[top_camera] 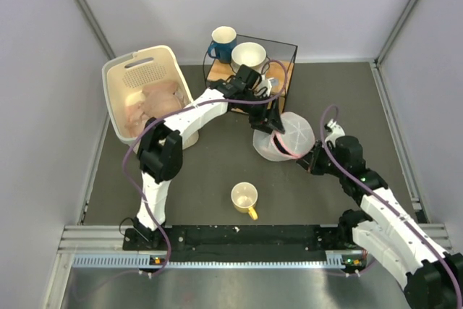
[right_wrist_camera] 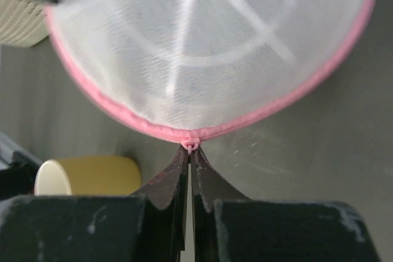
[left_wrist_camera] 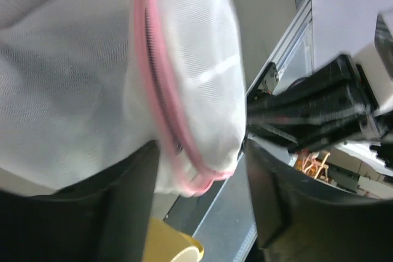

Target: Unzip the laundry bag and remove the bra

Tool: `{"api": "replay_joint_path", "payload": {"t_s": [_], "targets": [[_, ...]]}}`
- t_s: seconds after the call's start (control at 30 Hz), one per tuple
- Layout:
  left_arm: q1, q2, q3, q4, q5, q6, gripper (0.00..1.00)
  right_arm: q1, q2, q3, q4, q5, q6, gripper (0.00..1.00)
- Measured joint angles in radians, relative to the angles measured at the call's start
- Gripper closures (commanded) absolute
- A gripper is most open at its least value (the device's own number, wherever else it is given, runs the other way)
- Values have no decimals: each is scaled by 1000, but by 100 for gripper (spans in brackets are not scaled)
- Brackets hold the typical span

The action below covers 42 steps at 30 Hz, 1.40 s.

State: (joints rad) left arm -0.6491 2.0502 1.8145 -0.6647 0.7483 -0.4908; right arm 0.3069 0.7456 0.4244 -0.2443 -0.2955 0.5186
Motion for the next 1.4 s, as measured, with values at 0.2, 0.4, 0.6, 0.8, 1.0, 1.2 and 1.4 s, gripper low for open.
{"api": "replay_joint_path", "payload": {"t_s": [0.2, 0.4, 0.6, 0.8, 1.0, 1.2, 1.4], "targets": [[-21, 29, 50, -17, -94, -31, 1, 109, -14, 41, -56, 29, 111, 100], [-24, -214, -121, -34, -323, -102, 3, 124, 33, 42, -42, 58, 181, 100], [-26, -518, -428, 103, -389, -300, 5, 125, 59, 42, -21, 69, 200, 100], [-65, -391, -484, 236, -353, -439, 10, 125, 82, 42, 0, 66, 200, 100], [-85, -264, -484, 314, -337, -510, 17, 125, 82, 42, 13, 66, 201, 100], [-87, -220, -462, 327, -339, -538, 100, 125, 80, 41, 12, 70, 200, 100], [-81, -202, -434, 319, -331, -507, 100, 124, 53, 41, -45, 139, 155, 100]]}}
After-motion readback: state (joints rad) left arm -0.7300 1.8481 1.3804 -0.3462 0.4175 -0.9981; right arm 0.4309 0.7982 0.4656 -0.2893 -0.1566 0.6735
